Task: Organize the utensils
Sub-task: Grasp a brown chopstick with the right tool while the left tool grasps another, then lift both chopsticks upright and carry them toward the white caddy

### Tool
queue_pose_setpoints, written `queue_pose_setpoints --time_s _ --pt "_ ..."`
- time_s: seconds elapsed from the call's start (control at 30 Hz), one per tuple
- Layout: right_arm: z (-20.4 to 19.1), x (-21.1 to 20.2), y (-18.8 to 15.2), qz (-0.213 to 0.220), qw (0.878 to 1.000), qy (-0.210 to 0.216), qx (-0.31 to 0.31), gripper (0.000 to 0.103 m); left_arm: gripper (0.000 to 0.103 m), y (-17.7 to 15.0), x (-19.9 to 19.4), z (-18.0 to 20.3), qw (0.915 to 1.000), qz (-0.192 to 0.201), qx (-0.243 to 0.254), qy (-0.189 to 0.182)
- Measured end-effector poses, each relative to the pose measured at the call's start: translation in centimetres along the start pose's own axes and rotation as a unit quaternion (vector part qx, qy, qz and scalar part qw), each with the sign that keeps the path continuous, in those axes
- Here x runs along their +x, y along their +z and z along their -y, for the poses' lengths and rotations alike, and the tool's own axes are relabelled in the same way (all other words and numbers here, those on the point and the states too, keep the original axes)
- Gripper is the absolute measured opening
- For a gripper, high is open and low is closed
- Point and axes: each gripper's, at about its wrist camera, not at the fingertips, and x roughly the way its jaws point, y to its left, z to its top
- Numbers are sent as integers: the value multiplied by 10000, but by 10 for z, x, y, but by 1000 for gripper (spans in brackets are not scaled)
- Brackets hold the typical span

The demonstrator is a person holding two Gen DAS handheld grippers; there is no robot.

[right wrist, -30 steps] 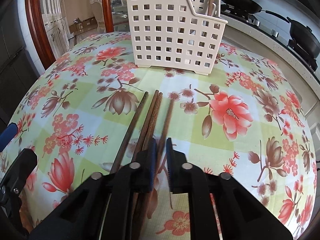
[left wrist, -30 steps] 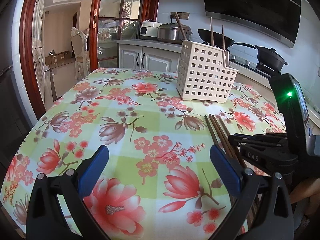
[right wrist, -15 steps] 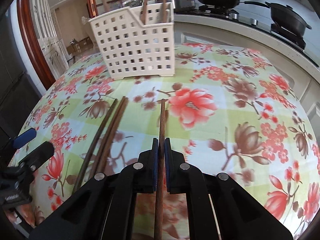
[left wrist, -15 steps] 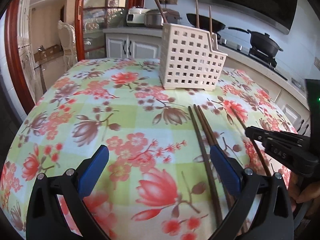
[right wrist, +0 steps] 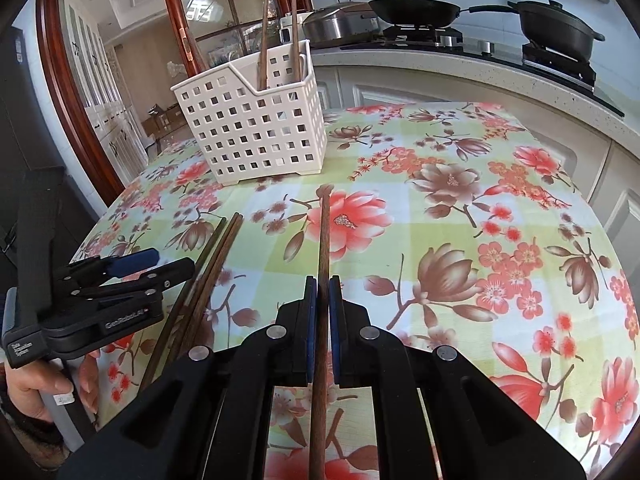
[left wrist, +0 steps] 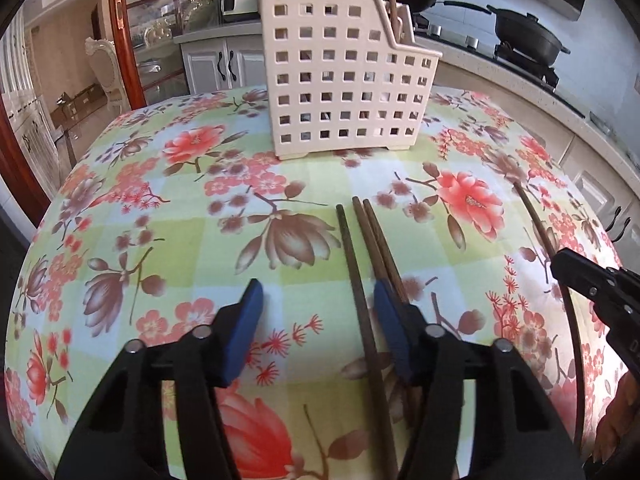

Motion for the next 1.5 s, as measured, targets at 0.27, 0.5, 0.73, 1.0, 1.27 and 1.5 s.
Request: queue_pose_setpoints --time_s 0.27,0.5,0.73,1.0,1.27,1.5 --pt "5 0 -4 -18 9999 80 85 7 30 5 10 10 9997 -99 188 82" --pt "5 0 -5 -28 9999 50 82 7 7 5 10 22 9986 -129 514 13" --pt "2 1 -4 -34 10000 21 28 7 5 1 3 10 9994 -3 175 -314" --pt "-15 -7 3 188 9996 134 -154 7 5 1 -45 1 9959 697 117 -566" --pt "-26 -37 20 801 9959 323 -254 7 5 1 -100 -8 9884 1384 25 -620" --pt "-40 -60 27 1225 9901 507 -460 6 5 0 -126 -7 9833 1693 81 -659"
